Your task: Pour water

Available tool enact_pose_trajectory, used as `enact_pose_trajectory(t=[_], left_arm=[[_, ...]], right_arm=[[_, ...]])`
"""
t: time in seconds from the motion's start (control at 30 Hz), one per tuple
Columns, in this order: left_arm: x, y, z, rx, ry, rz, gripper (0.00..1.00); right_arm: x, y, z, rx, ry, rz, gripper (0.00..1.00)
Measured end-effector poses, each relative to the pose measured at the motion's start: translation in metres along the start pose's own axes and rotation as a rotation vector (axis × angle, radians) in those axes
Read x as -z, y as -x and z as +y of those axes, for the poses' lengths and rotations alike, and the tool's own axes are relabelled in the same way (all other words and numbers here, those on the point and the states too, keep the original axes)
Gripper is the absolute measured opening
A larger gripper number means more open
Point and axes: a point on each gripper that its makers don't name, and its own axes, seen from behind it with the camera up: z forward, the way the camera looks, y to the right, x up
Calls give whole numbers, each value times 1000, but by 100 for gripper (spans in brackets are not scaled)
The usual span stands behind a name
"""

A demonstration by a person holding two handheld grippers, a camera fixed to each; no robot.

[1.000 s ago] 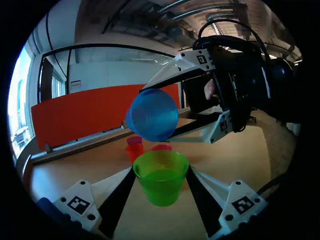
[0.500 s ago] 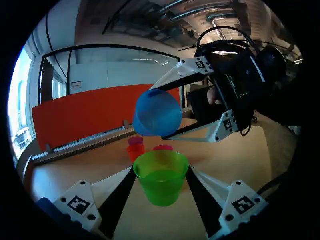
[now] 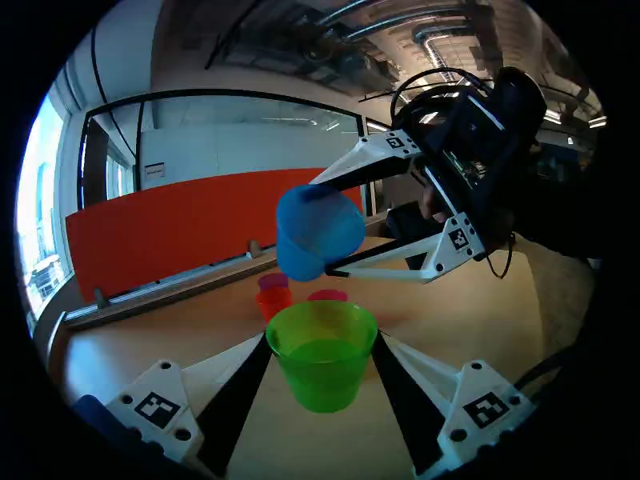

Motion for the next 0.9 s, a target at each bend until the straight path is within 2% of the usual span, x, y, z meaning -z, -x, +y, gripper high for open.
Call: enact_pose_trajectory(t=[0.23,0.53,0.9], left_arm=[[2,1,1,-3,0,-2,87],[4,0,-2,0,-4,1,87],[7,0,-6,-6,-10,1,87]], right_arm=[[5,1,-2,-189,-2,-3,91],[9,12,-14,-382,-21,-52,91],[11,19,-32,-557,-70,-101,91]])
